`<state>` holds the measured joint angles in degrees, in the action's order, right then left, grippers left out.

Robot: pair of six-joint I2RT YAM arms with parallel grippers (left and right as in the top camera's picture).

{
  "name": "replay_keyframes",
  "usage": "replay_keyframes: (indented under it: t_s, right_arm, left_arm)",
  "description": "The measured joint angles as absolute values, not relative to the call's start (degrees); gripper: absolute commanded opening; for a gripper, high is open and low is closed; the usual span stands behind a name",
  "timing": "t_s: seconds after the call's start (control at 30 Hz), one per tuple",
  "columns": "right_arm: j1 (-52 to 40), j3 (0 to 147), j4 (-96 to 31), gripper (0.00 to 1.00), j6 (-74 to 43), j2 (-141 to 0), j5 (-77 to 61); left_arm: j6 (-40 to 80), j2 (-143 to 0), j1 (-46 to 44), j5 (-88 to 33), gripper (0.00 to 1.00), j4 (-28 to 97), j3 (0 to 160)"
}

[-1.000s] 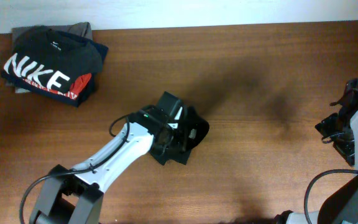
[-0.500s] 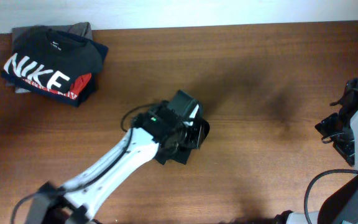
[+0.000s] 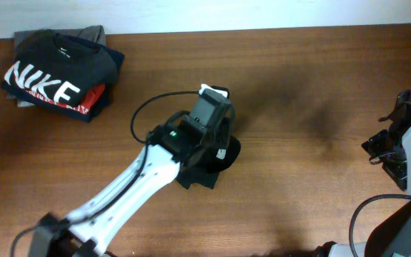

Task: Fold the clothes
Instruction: 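Grasp the folded black shirt bundle with the left gripper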

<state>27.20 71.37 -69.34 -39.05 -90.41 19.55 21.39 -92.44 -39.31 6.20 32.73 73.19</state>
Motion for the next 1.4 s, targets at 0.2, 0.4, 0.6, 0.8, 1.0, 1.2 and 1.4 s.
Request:
replay_keyframes:
  t_s: [0.2, 0.4, 0.6, 0.8, 1.0, 1.2, 1.4]
  right_arm:
    - [27.20, 71.37, -69.32, 0.99, -39.00, -90.41, 19.55]
    - [27.20, 71.37, -69.34, 0.98, -39.07, -90.41, 19.55]
    - [27.20, 71.37, -69.32, 0.99, -39.05, -90.43, 19.55]
    - [27.20, 71.37, -69.34, 0.99, -39.03, -90.41, 19.55]
    - [27.20, 71.37, -69.32, 0.99, -39.05, -90.41, 19.55]
    - [27.20, 71.37, -69.34, 0.99, -39.07, -90.41, 19.53]
    - [27.20, 71.37, -69.34, 0.99, -39.00, -90.43, 19.55]
  left_arm:
    - [21.45, -98.76, -34.87, 6.74, 0.54, 32.86, 73.19]
    - [21.45, -103.39, -34.59, -2.42, 0.53, 29.12, 73.19]
    - [21.45, -109.69, -39.07, -7.66, 0.53, 27.77, 73.19]
    - [21.43, -110.19, -41.06, -8.78, 0.55, 29.26, 74.37]
    - [19.53, -106.85, -40.47, -8.93, 0.70, 39.38, 81.06]
    - [16.86, -97.03, -37.39, -4.51, 0.76, 51.68, 89.67]
    - [13.34, -92.77, -27.62, -2.15, 0.74, 62.22, 91.31]
